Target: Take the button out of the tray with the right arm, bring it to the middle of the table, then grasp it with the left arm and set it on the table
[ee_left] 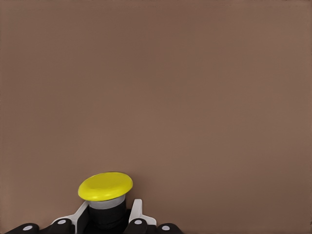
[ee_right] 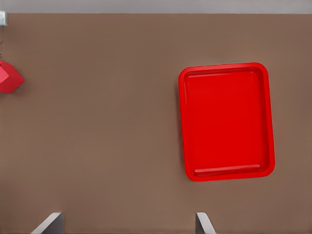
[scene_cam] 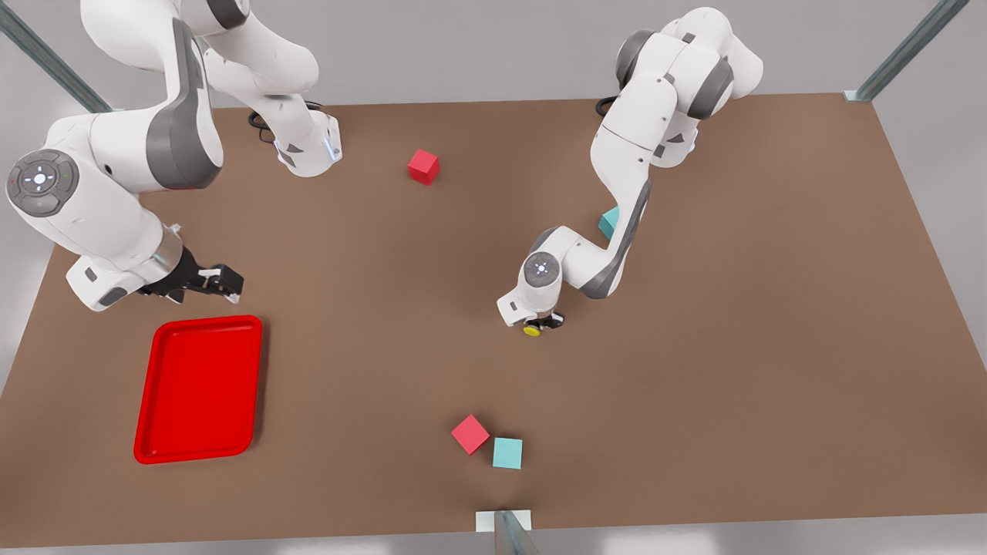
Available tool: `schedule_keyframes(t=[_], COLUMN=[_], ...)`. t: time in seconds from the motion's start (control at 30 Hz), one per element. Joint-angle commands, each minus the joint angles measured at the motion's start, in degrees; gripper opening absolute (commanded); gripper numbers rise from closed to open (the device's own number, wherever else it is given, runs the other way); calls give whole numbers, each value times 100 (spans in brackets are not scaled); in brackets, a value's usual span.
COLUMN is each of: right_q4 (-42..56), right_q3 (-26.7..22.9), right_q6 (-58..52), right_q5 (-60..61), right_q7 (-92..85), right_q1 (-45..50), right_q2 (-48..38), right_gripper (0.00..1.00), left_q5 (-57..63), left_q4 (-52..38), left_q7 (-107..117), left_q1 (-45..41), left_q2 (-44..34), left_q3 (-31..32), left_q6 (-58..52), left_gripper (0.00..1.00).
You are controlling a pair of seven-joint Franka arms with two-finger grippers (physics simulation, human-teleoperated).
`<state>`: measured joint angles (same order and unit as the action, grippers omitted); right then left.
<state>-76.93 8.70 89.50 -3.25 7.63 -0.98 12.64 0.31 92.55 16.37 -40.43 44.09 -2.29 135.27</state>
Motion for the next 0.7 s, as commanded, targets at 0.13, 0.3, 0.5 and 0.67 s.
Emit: schedule_keyframes(t=[0.13, 0.3, 0.5, 0.67], right_q4=[3, 3, 3, 3], right_q3=[9, 0, -17, -17], right_q6=[-20, -20, -20, -20], right_q5=[17, 9, 9, 0], right_q7=[-693, -684, -702, -702], right_q1=[10, 27, -17, -17], right_q2=[-7, -7, -7, -7], right_gripper=[100, 100, 100, 100], left_q5=[-101, 1152, 4354, 5233], left_q4=[-693, -1599, -1573, -1547], left_q7=[-275, 6539, 13840, 14658], left_q1=[18, -351, -395, -430], left_q2=[-23, -14, 390, 785], left_q3=[-96, -825, -817, -817], left_q6=[-1582, -2576, -4641, -4641], left_gripper=[33, 33, 35, 32])
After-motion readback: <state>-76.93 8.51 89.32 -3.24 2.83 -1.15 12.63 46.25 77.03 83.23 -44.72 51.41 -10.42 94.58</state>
